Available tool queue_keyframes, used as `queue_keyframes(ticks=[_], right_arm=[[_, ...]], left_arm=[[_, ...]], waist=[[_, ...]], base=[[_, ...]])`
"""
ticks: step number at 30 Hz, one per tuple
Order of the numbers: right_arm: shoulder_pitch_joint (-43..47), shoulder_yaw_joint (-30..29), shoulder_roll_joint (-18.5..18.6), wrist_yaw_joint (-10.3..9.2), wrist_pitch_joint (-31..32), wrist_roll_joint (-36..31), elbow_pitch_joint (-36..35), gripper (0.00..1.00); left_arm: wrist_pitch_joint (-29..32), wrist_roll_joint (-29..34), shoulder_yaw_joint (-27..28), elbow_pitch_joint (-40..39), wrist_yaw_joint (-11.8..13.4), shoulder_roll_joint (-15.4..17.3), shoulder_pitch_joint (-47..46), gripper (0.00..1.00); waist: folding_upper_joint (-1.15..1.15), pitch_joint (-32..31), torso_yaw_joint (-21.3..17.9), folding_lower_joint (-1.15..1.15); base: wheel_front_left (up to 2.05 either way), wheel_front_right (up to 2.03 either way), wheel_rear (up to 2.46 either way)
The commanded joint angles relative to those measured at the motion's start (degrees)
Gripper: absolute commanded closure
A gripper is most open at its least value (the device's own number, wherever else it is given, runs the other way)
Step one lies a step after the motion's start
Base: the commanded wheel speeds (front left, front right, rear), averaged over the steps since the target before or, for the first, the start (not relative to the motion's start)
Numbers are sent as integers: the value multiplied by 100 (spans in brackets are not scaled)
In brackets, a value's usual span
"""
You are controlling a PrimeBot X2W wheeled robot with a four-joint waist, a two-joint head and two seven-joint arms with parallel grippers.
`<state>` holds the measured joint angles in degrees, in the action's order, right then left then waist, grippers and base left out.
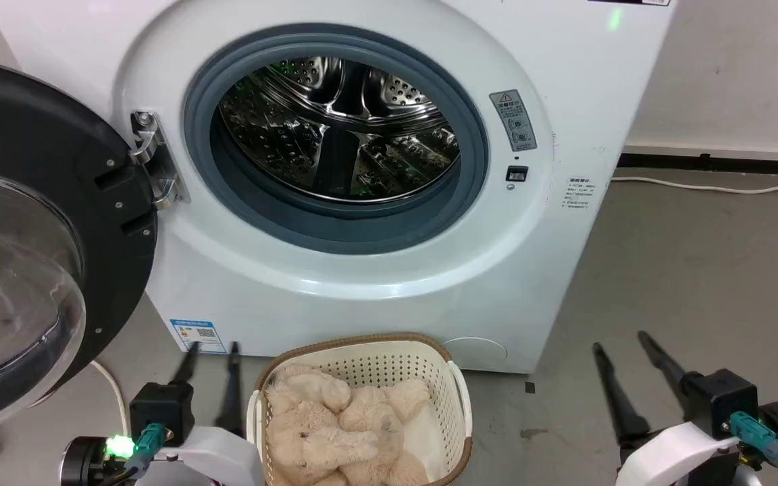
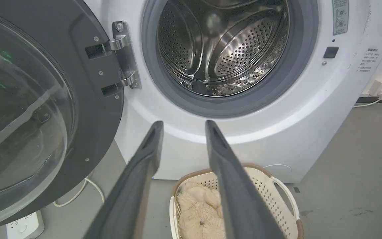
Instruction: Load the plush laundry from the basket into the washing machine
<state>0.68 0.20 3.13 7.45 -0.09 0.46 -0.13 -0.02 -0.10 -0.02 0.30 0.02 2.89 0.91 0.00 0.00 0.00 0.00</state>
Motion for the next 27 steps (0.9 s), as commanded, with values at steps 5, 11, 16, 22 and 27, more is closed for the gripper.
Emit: queue_keyframes(ticks=[5, 11, 16, 22, 27], right_arm=[[6, -46, -1, 0, -63, 36, 24, 0], [-14, -96, -2, 0, -134, 55, 36, 0], [-55, -99, -3, 0, -194, 81, 16, 0], [-149, -114, -4, 1, -265, 132, -1, 0], [-263, -96, -6, 1, -337, 165, -33, 0]], left_arm=[[-63, -21, -46, 41, 6, 0, -4, 0], [-135, -51, -103, 108, 13, 0, -29, 0], [-195, -88, -154, 219, -14, 1, -81, 0], [-267, -118, -219, 446, -60, 14, -215, 0], [-304, -158, -295, 798, -117, 59, -425, 0]], waist=[[0, 13, -5, 0], [0, 80, -19, 0], [0, 216, -48, 0], [0, 459, -103, 0], [0, 754, -175, 0]], base=[[0, 0, 0], [0, 0, 0], [0, 0, 0], [0, 0, 0], [0, 0, 0]])
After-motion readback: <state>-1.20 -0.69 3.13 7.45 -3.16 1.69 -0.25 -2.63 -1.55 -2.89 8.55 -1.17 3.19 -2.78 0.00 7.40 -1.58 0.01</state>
